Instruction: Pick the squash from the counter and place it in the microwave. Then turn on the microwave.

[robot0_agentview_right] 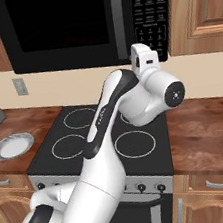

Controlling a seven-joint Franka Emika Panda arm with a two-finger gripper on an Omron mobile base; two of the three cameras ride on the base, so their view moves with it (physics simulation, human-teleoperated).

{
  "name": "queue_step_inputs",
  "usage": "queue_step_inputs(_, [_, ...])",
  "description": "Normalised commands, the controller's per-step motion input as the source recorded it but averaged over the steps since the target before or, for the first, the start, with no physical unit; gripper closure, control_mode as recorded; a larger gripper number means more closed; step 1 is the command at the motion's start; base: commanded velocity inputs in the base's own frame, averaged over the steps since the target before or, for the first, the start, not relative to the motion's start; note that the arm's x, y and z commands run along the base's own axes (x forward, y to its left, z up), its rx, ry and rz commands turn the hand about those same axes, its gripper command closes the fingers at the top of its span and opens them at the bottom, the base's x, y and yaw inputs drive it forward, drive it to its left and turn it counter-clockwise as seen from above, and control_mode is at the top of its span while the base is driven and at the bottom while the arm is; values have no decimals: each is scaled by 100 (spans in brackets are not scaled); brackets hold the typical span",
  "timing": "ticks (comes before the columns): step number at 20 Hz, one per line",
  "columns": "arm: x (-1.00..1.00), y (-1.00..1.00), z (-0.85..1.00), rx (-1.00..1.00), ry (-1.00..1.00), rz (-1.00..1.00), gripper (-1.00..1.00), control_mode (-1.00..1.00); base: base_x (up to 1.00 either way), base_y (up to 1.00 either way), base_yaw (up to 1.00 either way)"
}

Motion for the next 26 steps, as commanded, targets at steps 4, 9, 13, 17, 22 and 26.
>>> queue_step_inputs(4, [6,-10,-4,0,0,0,-100,-100,0,0,0])
queue_step_inputs(9, [2,-1,-2,0,0,0,-100,-100,0,0,0])
queue_step_inputs(13, [0,2,-1,0,0,-1,-100,-100,0,0,0])
queue_step_inputs(17, [1,4,-1,0,0,-1,-100,-100,0,0,0])
queue_step_inputs(22, [7,9,-1,0,0,-1,-100,-100,0,0,0])
queue_step_inputs(26, [8,10,-3,0,0,-2,-100,-100,0,0,0])
